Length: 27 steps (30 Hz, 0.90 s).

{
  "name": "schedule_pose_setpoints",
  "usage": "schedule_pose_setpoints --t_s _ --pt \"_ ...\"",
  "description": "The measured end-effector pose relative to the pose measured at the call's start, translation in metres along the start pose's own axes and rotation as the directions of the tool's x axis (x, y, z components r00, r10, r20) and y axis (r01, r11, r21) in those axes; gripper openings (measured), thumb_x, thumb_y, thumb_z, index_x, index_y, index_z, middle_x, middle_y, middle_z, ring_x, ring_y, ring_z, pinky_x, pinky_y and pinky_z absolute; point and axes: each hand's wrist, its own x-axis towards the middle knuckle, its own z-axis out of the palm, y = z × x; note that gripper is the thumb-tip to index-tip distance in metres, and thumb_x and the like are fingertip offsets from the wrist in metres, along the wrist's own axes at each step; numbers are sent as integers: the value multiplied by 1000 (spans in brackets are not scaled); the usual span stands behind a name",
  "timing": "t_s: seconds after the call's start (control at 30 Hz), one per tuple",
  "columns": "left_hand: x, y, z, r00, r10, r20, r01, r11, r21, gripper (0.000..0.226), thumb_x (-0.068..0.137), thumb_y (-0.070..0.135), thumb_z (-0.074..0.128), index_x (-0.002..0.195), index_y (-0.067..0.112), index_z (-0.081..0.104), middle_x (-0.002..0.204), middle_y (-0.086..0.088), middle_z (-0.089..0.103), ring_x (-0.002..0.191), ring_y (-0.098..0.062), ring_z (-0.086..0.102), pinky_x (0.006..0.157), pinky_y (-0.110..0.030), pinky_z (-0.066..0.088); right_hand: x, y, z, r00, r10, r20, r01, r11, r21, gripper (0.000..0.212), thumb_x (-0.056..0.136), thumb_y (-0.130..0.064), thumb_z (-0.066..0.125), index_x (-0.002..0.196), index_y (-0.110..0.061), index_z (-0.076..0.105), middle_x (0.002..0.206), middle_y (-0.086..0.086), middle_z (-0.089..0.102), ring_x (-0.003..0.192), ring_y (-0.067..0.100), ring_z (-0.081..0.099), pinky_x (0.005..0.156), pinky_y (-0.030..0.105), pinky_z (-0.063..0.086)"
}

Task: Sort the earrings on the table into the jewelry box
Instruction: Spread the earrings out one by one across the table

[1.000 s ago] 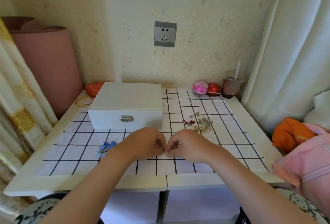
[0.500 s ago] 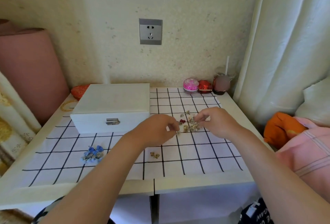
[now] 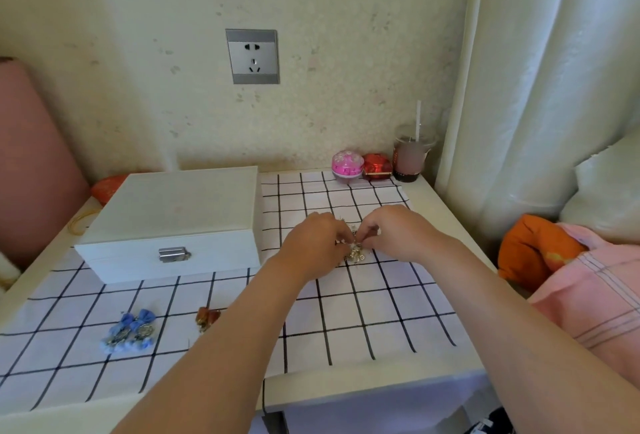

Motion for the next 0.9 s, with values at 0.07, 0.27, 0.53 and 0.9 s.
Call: schedule_pose_setpoints --t_s 0.07,0.27,0.53,0.9 --pt "4 -3 -3 1000 -28 5 28 999 -16 15 89 30 65 103 33 72 102 6 59 100 -14 54 86 -36 51 3 2 -1 1000 2 13 -1 1000 -11 13 85 -29 73 94 -39 76 91 -19 66 88 5 61 77 30 52" --pt "11 -4 -21 998 -70 7 70 977 -202 16 91 24 60 92 32 73 97 13 67 78 -1 57 72 -22 45 9 4 -3 999 14 -35 -8 989 150 8 84 -29 76 82 -35 73 91 -16 68 90 5 62 82 31 51" --pt "11 -6 -21 986 -130 107 155 950 -272 18 94 25 53 88 27 69 85 11 70 82 -8 66 80 -33 55 7 -5 -13 984 97 -152 -20 896 443 12 94 -20 65 88 -20 76 80 -15 69 48 -13 54 58 16 39" --pt "10 -3 -33 994 -102 -47 68 879 -471 30 84 36 75 113 34 66 93 15 72 72 -2 65 62 -15 49 6 -26 -9 984 176 -21 -108 688 718 11 94 -21 67 99 -15 75 71 2 69 54 11 61 48 25 49"
